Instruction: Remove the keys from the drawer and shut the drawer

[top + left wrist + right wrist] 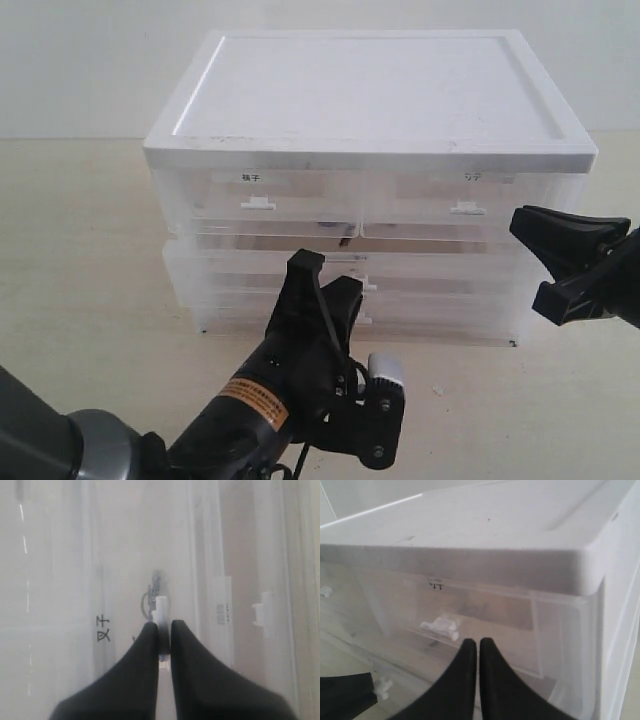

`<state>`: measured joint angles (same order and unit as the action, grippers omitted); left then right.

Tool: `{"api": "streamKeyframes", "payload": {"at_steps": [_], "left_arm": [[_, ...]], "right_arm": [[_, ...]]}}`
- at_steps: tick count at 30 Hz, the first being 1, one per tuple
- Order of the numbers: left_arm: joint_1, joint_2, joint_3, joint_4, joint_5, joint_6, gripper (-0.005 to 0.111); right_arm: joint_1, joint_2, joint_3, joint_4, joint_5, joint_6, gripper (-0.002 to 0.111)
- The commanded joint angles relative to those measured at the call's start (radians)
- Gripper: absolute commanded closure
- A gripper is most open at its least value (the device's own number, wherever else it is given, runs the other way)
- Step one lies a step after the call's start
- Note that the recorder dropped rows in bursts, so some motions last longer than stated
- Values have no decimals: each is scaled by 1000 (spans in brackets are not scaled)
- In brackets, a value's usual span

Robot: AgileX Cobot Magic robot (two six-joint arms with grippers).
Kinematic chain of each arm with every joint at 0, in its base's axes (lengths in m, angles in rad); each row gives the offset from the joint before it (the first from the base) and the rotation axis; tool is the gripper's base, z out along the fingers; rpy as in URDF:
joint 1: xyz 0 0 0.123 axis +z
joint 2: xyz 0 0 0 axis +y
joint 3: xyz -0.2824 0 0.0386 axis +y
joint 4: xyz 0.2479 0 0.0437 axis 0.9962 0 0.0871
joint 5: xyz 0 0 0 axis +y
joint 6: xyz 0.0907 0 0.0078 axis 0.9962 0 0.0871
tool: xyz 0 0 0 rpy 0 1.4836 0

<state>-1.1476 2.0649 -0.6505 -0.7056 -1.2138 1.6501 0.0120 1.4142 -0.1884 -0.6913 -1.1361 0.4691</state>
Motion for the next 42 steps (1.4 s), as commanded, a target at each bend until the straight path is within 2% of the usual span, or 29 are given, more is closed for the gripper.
{"api": "streamKeyframes", "payload": {"at_steps": [1, 12, 21, 24, 29, 32, 37, 42], "left_arm": [[-30, -3, 54, -28, 53, -14, 102], [-167, -77, 116, -51, 11, -43, 102], [-265, -93, 116, -133, -7, -44, 102], [-304, -101, 116, -192, -7, -97, 102], [-302, -200, 103, -228, -3, -167, 102], [-278, -300, 76, -221, 203, -186, 102], [-182, -481, -8, -212, 709, -186, 102], [18, -597, -105, -253, 1143, -186, 102]], "right_arm": [[-2, 4, -3, 7, -1, -7, 108], [-2, 4, -3, 7, -1, -10, 108], [-2, 4, -3, 8, 3, -10, 108], [-2, 4, -3, 8, 3, -10, 108], [-2, 4, -3, 8, 1, -10, 108], [-2, 4, -3, 8, 1, -10, 108], [-2, 4, -3, 8, 4, -10, 108], [-2, 4, -3, 8, 4, -10, 108]]}}
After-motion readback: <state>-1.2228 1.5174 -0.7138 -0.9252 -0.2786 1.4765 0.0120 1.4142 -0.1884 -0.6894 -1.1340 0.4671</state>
